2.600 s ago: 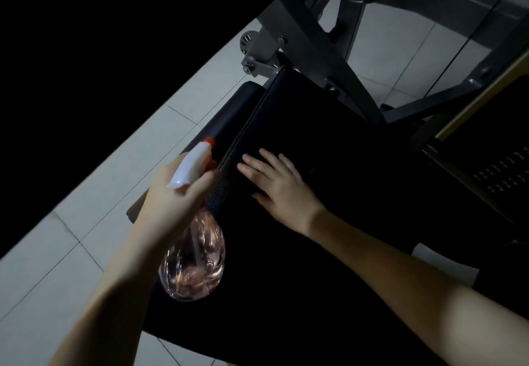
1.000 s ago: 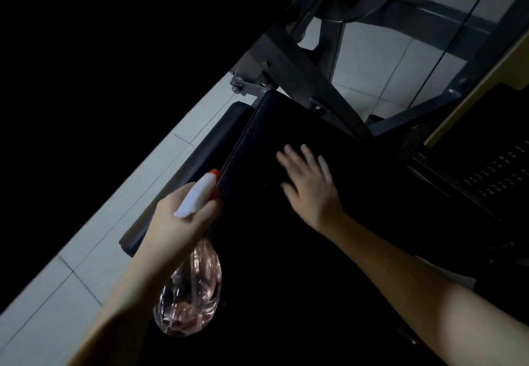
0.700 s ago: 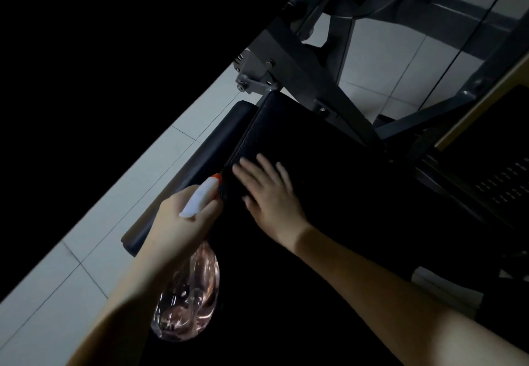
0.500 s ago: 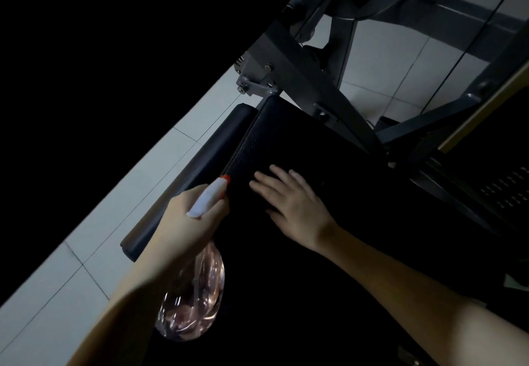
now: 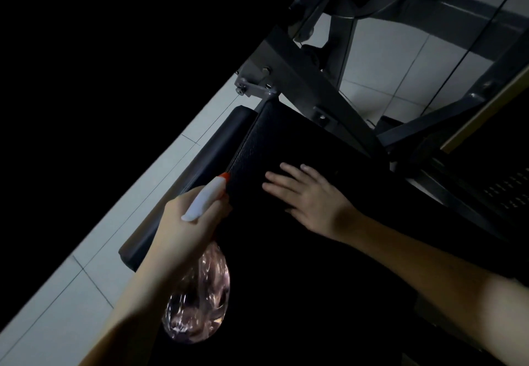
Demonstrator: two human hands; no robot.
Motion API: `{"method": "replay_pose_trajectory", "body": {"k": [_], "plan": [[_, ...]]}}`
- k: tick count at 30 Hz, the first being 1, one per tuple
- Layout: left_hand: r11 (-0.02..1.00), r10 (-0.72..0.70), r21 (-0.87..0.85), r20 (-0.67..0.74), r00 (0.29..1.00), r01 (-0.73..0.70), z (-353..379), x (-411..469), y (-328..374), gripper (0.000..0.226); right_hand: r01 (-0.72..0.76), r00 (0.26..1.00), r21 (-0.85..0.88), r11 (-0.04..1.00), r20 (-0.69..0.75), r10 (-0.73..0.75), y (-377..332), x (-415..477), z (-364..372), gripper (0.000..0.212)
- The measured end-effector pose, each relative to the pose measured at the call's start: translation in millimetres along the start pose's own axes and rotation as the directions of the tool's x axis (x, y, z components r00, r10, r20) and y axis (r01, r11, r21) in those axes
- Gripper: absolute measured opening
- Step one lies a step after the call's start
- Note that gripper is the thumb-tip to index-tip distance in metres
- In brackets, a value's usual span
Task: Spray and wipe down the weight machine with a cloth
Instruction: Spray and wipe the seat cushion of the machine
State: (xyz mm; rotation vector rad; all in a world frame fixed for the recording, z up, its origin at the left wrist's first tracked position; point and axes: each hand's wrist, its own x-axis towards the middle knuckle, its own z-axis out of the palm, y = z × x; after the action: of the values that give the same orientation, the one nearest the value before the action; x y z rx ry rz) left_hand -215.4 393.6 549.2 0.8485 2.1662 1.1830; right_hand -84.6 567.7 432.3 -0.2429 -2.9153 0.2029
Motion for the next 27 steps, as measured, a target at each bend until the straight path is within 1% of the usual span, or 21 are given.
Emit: {"method": "replay_pose_trajectory", "body": {"k": [1, 3, 4, 6, 7, 8, 9, 10, 11, 12, 14, 15, 16, 17, 18, 19, 21, 23, 24, 25, 27], "plan": [[1.0, -0.002, -0.012, 0.008, 1.0, 0.002, 0.1, 0.1, -0.6, 0.046, -0.025, 1.0, -0.008, 1.0, 0.009, 0.025, 9.3, 4.9, -2.8, 0.061], [1.0, -0.008, -0.016, 0.003, 1.0, 0.008, -0.8, 1.4, -0.7, 0.051, -0.211, 0.977, 0.052, 0.976, 0.034, 0.21, 16.6, 22.6, -8.4, 0.068], [1.0, -0.004, -0.008, 0.003, 1.0, 0.004, -1.3, 2.0, 0.3, 0.054, -0.345, 0.939, 0.11, 0.932, 0.037, 0.343, 16.6, 35.3, -11.0, 0.067], [1.0, 0.015, 0.018, 0.016, 1.0, -0.015, -2.6, 2.5, 0.5, 0.054, -0.572, 0.81, 0.223, 0.789, 0.007, 0.586, 10.4, 64.4, -15.7, 0.061], [0.999, 0.023, 0.022, 0.013, 1.0, -0.023, -2.9, 3.5, 1.2, 0.05, -0.633, 0.752, 0.273, 0.725, -0.009, 0.66, 3.4, 77.3, -17.5, 0.059], [1.0, 0.024, 0.02, 0.008, 1.0, -0.024, -2.7, 3.5, 0.8, 0.046, -0.651, 0.725, 0.307, 0.694, -0.02, 0.688, -5.3, 85.6, -16.6, 0.058], [1.0, 0.023, 0.011, -0.002, 1.0, -0.023, -2.6, 4.1, 0.7, 0.043, -0.627, 0.746, 0.314, 0.713, -0.022, 0.666, -14.6, 89.8, -13.5, 0.058], [1.0, 0.022, 0.004, -0.007, 1.0, -0.022, -2.3, 4.2, 0.3, 0.04, -0.549, 0.813, 0.301, 0.78, -0.025, 0.581, -24.1, 88.6, -9.2, 0.059], [1.0, 0.021, -0.004, -0.01, 1.0, -0.021, -1.5, 4.2, 0.3, 0.038, -0.411, 0.899, 0.268, 0.872, -0.04, 0.436, -32.0, 82.2, -5.0, 0.059], [1.0, 0.016, -0.011, -0.016, 1.0, -0.016, -0.3, 4.4, 0.9, 0.037, -0.255, 0.961, 0.219, 0.942, -0.049, 0.272, -36.2, 71.8, -1.4, 0.058], [1.0, -0.001, -0.02, -0.033, 0.999, 0.001, 1.3, 5.4, 1.9, 0.034, -0.037, 0.999, 0.153, 0.988, -0.033, 0.042, -26.9, 52.0, -0.5, 0.057], [1.0, -0.009, -0.024, -0.03, 1.0, 0.008, 1.6, 5.8, 2.3, 0.032, 0.018, 1.0, 0.115, 0.993, -0.014, -0.017, -16.9, 46.4, -2.3, 0.058], [1.0, -0.01, -0.022, -0.015, 1.0, 0.01, 1.7, 6.1, 1.9, 0.032, 0.025, 1.0, 0.077, 0.997, 0.015, -0.026, -6.3, 43.9, -5.6, 0.059], [1.0, -0.004, -0.021, 0.009, 1.0, 0.005, 1.9, 6.3, 1.6, 0.034, -0.014, 0.999, 0.048, 0.999, 0.053, 0.011, 4.1, 45.5, -9.9, 0.061], [1.0, -0.004, -0.027, 0.025, 1.0, 0.004, 1.8, 6.2, 1.0, 0.034, -0.105, 0.99, 0.033, 0.994, 0.096, 0.102, 14.4, 50.5, -13.2, 0.064], [0.999, -0.014, -0.042, 0.031, 0.999, 0.015, 0.9, 6.3, 0.9, 0.03, -0.224, 0.971, 0.025, 0.974, 0.096, 0.22, 24.3, 58.0, -16.5, 0.067], [0.999, -0.014, -0.044, 0.023, 1.0, 0.015, -1.2, 6.8, -1.4, 0.029, -0.43, 0.903, 0.108, 0.896, 0.047, 0.428, 38.1, 80.3, -24.1, 0.063], [1.0, 0.0, -0.015, 0.003, 1.0, 0.0, -2.7, 8.1, -2.0, 0.032, -0.581, 0.807, 0.241, 0.777, 0.045, 0.589, 39.7, 106.5, -27.2, 0.057], [1.0, 0.003, -0.024, -0.004, 1.0, -0.003, -2.9, 8.6, -1.8, 0.031, -0.619, 0.773, 0.277, 0.735, 0.046, 0.633, 35.9, 116.8, -27.6, 0.056], [0.999, -0.001, -0.05, -0.003, 1.0, 0.001, -3.2, 8.6, -1.9, 0.032, -0.621, 0.767, 0.292, 0.728, 0.037, 0.64, 30.7, 122.6, -26.4, 0.055], [0.997, -0.003, -0.074, 0.001, 1.0, 0.003, -2.7, 8.5, -1.2, 0.043, -0.511, 0.848, 0.263, 0.818, 0.002, 0.529, 20.2, 118.7, -25.2, 0.054]]}}
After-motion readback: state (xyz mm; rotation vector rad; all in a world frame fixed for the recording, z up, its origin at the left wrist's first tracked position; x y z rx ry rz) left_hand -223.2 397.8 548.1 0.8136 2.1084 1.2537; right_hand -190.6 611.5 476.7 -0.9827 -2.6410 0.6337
